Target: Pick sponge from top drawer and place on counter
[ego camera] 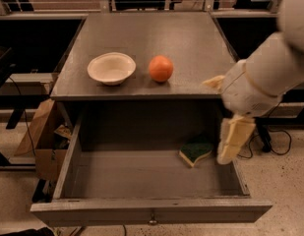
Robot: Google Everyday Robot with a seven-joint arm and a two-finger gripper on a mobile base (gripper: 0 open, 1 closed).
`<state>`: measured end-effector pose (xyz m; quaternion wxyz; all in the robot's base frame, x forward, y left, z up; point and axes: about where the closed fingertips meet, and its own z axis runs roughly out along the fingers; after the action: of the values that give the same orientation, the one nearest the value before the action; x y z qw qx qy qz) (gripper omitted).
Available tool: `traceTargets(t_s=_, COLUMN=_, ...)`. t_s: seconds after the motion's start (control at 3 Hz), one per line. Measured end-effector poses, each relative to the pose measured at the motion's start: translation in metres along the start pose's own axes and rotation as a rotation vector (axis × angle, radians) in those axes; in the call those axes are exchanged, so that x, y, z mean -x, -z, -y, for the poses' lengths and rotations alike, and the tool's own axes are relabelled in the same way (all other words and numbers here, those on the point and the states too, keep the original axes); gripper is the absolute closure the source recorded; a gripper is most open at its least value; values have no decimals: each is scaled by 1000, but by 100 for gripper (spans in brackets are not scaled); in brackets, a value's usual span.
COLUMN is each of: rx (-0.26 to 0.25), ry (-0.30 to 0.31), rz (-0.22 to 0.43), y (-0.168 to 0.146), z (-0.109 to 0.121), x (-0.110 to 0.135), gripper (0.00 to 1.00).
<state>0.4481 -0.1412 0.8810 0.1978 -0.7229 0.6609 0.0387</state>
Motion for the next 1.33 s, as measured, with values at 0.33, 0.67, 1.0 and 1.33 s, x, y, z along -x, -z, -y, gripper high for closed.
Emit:
traceTargets(t_s=0.33, rx=59, ry=245, rz=55, y=-102, z=6, x=21, gripper=0)
traceTargets(t_s=0.67, rx=36, ry=293, rz=63, y=-108, z=12, x=21, gripper=0)
traceTargets(t_s=1.0, rx=37, ry=293, rz=62, y=-108, z=11, x=21, gripper=0)
traceTargets(t_s=1.33, rx=34, ry=342, rz=50, y=-120, z=20, x=24, gripper=0)
